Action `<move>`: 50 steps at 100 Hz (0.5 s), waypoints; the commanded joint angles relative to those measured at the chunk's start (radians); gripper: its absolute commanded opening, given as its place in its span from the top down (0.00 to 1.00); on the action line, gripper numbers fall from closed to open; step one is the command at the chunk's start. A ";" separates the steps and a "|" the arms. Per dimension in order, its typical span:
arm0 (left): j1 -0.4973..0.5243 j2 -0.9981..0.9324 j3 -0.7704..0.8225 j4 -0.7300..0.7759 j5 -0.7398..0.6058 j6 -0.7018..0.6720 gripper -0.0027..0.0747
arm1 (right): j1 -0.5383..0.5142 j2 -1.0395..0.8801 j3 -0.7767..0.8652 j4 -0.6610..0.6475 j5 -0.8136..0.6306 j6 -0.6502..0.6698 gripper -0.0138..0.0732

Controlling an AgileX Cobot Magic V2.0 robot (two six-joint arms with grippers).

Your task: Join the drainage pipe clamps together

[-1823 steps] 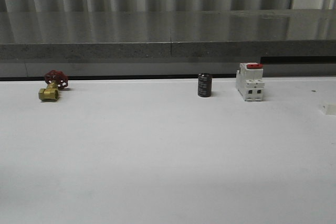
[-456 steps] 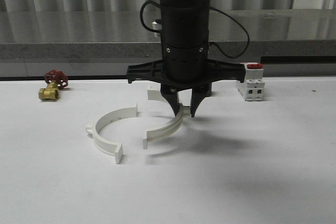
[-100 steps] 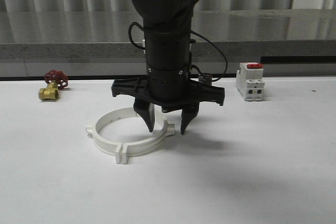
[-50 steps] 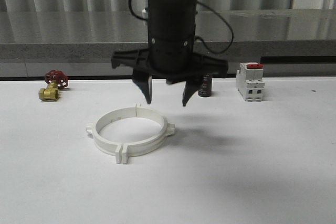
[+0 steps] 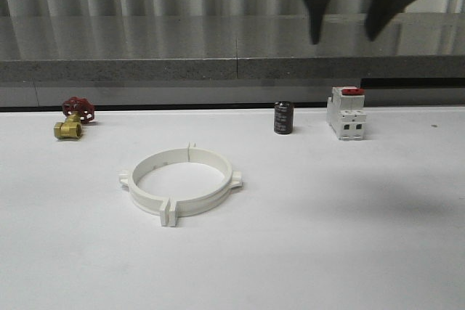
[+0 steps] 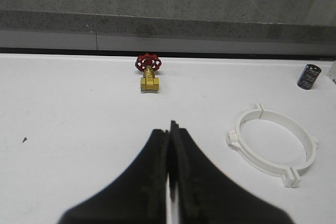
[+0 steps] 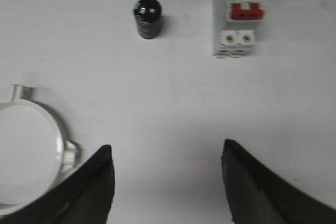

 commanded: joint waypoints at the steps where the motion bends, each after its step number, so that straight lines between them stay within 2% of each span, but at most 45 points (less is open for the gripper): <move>1: 0.001 0.006 -0.028 -0.006 -0.075 0.000 0.99 | -0.056 -0.168 0.096 -0.059 -0.052 -0.020 0.32; 17: 0.001 0.006 -0.028 -0.006 -0.075 0.000 0.99 | -0.141 -0.401 0.316 -0.059 -0.121 -0.021 0.32; 34: 0.001 0.006 -0.028 -0.006 -0.075 0.000 0.99 | -0.157 -0.655 0.493 -0.059 -0.132 -0.021 0.33; 41: 0.001 0.006 -0.028 -0.006 -0.075 0.000 0.99 | -0.157 -0.745 0.551 -0.059 -0.132 -0.021 0.38; 50: 0.001 0.006 -0.028 -0.006 -0.075 0.000 0.99 | -0.157 -0.841 0.612 -0.059 -0.129 -0.021 0.53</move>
